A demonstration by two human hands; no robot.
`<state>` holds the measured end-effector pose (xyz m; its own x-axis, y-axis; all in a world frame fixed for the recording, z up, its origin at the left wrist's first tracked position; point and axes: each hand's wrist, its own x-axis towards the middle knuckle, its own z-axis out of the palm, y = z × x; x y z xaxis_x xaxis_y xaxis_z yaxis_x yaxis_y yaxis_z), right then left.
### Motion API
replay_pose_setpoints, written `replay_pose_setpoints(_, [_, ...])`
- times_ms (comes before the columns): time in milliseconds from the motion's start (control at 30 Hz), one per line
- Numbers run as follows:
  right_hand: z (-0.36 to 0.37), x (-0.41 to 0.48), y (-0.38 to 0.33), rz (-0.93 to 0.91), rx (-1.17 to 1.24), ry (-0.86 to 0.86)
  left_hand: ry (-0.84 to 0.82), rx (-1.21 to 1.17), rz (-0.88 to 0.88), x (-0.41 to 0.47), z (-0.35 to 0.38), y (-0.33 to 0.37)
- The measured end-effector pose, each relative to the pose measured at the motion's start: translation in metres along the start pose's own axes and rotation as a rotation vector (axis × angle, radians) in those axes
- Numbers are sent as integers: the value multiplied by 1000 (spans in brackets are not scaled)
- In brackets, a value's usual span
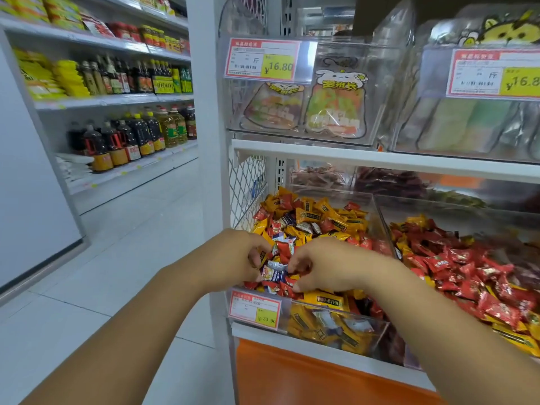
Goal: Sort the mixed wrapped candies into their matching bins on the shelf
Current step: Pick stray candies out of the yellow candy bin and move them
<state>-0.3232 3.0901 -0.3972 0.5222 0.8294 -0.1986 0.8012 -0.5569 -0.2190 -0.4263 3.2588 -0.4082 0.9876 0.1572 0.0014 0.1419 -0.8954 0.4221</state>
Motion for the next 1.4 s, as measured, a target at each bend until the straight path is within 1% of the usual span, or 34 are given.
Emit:
replay_pose_setpoints(100, [14,10,-3,-31,11,-20,-22,40,19,0,3,4])
replay_pose_setpoints(300, [14,12,11,-7,25,85,-45,59,20,0,12,5])
replay_pose_setpoints(367, [12,10,12,-4,42,93,-36,67,12,1,13,7])
replay_pose_setpoints(467, [13,9,7,-20,42,34,-7,185,-3,6,18,12])
replay_pose_setpoints(533, [21,11,1,-20,-46,39,11,287,-11,8,21,15])
replay_pose_setpoints(600, [28,14,-3,-19,-69,93,7,323,-38,11,24,17])
replay_pose_setpoints(733, [29,12,7,14,93,168,-22,350,-70,16,27,17])
replay_pose_setpoints(867, [11,2,26,96,260,388,-45,334,-59,14,26,16])
replay_pose_setpoints(967, [8,2,31,125,315,443,-36,254,-65,11,26,14])
replay_pose_setpoints(1033, [13,6,28,126,296,439,4,147,-71,8,23,13])
replay_pose_setpoints(1100, [18,12,21,94,253,391,82,76,-67,5,19,13])
replay_pose_setpoints(1167, [23,19,14,32,191,274,137,42,-64,1,16,11])
replay_pose_setpoints(1233, [26,27,9,-7,144,167,154,9,-67,-1,15,8])
replay_pose_setpoints(1300, [29,35,6,-2,118,149,156,-49,-71,-2,15,5])
replay_pose_setpoints(1400, [35,42,4,38,90,184,158,-114,-81,-3,15,4])
